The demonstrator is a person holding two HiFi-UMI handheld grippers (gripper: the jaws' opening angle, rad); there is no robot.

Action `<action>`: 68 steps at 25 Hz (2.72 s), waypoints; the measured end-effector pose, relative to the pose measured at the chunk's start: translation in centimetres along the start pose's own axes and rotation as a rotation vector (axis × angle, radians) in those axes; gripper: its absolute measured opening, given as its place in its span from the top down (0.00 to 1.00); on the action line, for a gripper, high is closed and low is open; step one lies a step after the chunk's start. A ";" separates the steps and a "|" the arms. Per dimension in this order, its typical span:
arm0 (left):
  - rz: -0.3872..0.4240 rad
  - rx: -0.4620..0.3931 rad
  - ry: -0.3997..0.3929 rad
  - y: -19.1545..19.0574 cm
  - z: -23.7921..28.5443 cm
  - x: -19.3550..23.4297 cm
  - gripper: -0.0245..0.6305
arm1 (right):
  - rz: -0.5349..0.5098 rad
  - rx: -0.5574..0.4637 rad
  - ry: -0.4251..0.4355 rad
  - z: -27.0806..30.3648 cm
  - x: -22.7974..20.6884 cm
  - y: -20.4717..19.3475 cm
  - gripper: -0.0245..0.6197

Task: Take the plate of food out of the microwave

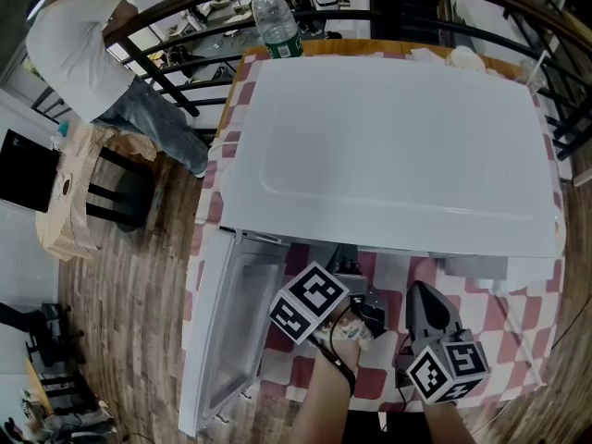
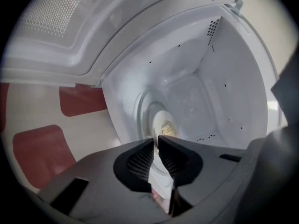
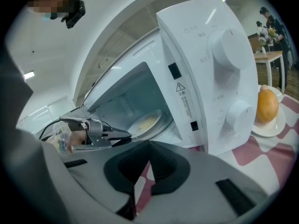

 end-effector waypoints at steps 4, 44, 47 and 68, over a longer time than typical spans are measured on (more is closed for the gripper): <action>-0.028 -0.012 -0.023 0.0 -0.2 0.1 0.88 | 0.000 0.002 0.004 0.0 0.0 0.1 0.97; 0.059 -0.024 -0.077 -1.4 -7.3 1.9 0.89 | 0.569 0.094 0.317 4.9 2.2 -0.6 0.80; 0.065 -0.024 -0.071 -1.2 -7.7 2.3 0.89 | 0.624 0.150 0.197 4.9 1.1 -1.9 0.80; 0.097 -0.011 -0.066 -0.6 -7.7 3.1 0.89 | 0.638 0.173 0.164 7.1 1.0 -2.7 0.92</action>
Point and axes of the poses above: the fingertips, and each gripper's own axes: z forward along the fingers, x to its left, y out of its top, the point moved 5 cm from there along -z, backward along the fingers, and after that the axes turned 8 degrees about -y, right-handed, at the moved point
